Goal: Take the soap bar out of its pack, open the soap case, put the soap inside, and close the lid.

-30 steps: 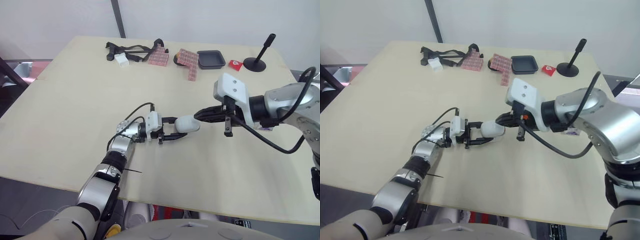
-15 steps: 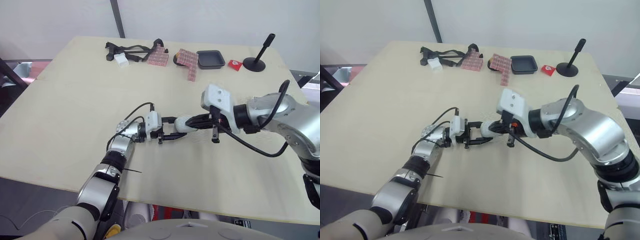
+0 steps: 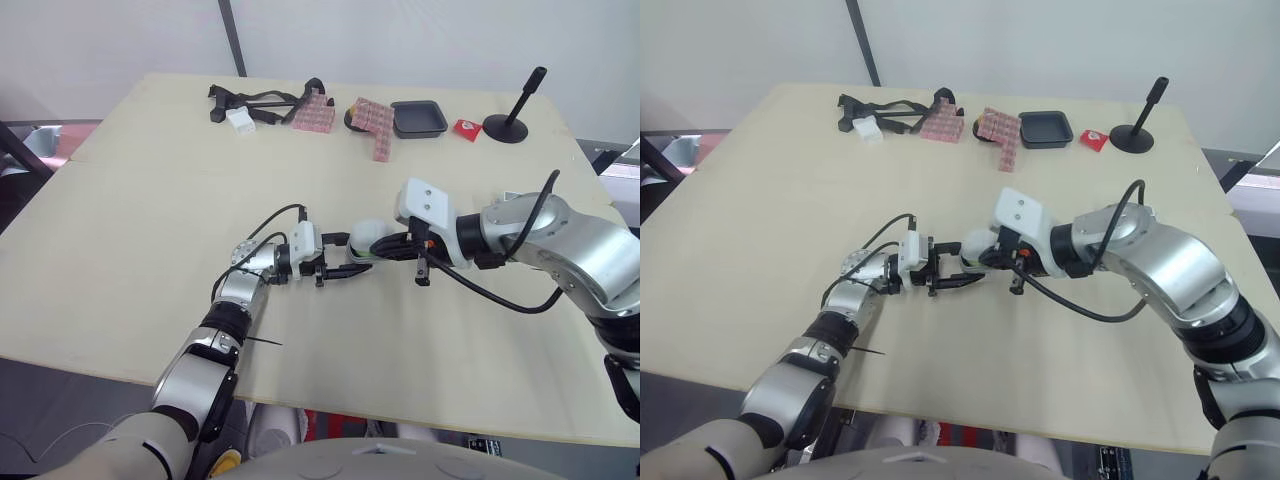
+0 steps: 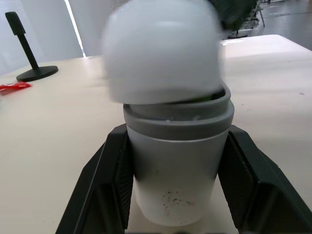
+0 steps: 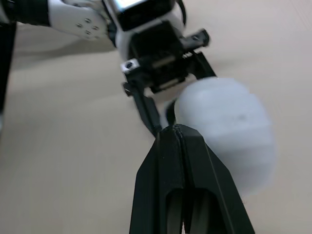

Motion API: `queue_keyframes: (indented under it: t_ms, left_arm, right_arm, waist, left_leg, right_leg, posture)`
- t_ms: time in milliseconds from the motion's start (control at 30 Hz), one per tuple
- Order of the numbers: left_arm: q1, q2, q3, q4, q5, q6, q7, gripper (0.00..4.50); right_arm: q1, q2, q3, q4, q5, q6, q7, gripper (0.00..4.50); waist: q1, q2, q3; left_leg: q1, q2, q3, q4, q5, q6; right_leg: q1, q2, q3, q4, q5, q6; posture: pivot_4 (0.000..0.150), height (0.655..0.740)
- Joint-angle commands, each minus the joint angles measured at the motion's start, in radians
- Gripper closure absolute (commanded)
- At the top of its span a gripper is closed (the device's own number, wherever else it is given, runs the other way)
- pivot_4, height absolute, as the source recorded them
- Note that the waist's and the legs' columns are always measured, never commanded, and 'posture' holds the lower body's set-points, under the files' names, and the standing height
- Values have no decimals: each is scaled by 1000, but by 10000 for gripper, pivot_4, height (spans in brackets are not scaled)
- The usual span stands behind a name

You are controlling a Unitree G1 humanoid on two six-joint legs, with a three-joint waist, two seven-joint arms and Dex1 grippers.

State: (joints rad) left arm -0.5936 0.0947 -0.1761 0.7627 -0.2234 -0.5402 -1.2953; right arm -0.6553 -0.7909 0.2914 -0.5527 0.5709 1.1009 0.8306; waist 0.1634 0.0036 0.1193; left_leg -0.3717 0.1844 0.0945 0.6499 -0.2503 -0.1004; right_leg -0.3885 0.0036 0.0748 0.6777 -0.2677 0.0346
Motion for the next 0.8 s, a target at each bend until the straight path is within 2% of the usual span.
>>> queue_keyframes:
  t_ms: [33,267,500,800]
  left_arm:
    - [-5,5,1,-20,3,-7,0,25633]
    - [-5,7,3,-21,2,-4,-1,25633]
    - [-7,7,4,-19,1,-3,0,25633]
    - [-9,7,2,-17,6,-11,3,25633]
  right_arm:
    - [-7,-5,-11,-4,-10,0,-6,44688]
    - [-27,-17,-121,-116,126,18,50,44688]
    - [-16,-62,-199,-153,180,-31,97,44688]
    - [-222,64,-187,154,176,119,-28,44688]
  waist:
    - [0,0,0]
    - [1,0,0]
    - [1,0,0]
    - [0,0,0]
  left_leg:
    - [0,0,0,0,0,0]
    - [0,0,0,0,0,0]
    - [0,0,0,0,0,0]
    - [0,0,0,0,0,0]
  right_leg:
    - [0,0,0,0,0,0]
    - [0,0,0,-1,0,0]
    - [0,0,0,-1,0,0]
    - [0,0,0,-1,0,0]
  posture:
    - [1500,7400]
    - [1500,7400]
    - [1500,7400]
    - [1500,7400]
